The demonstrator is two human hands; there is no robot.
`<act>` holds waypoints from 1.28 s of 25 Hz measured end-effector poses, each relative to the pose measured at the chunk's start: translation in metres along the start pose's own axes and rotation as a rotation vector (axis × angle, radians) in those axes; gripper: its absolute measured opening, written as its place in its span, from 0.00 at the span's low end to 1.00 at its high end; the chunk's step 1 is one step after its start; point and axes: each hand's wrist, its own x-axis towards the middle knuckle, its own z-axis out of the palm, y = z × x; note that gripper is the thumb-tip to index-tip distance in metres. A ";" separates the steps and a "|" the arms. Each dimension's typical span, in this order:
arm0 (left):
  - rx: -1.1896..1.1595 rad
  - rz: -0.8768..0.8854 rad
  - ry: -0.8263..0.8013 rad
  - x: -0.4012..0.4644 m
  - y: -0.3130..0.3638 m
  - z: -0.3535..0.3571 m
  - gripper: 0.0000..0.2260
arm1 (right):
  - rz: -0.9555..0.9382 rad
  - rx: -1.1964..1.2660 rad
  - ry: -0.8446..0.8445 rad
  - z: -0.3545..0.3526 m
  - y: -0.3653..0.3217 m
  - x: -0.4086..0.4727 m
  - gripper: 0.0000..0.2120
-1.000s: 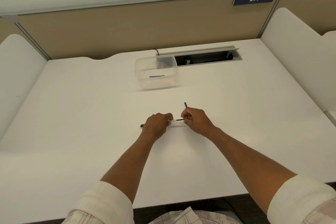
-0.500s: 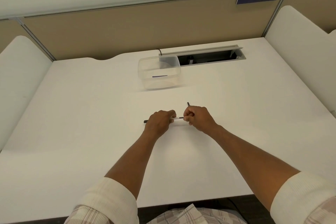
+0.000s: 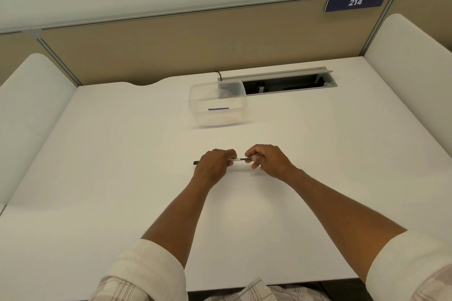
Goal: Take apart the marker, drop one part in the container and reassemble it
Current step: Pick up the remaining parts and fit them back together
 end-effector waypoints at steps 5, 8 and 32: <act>-0.004 0.012 0.010 0.011 0.001 0.002 0.07 | -0.018 -0.024 0.031 -0.004 0.001 0.012 0.08; 0.001 -0.001 0.031 0.017 -0.001 0.005 0.05 | -0.013 -0.015 0.062 -0.007 0.005 0.018 0.09; 0.045 -0.061 0.077 0.042 -0.026 0.004 0.06 | 0.114 -0.399 0.177 -0.012 0.034 0.043 0.13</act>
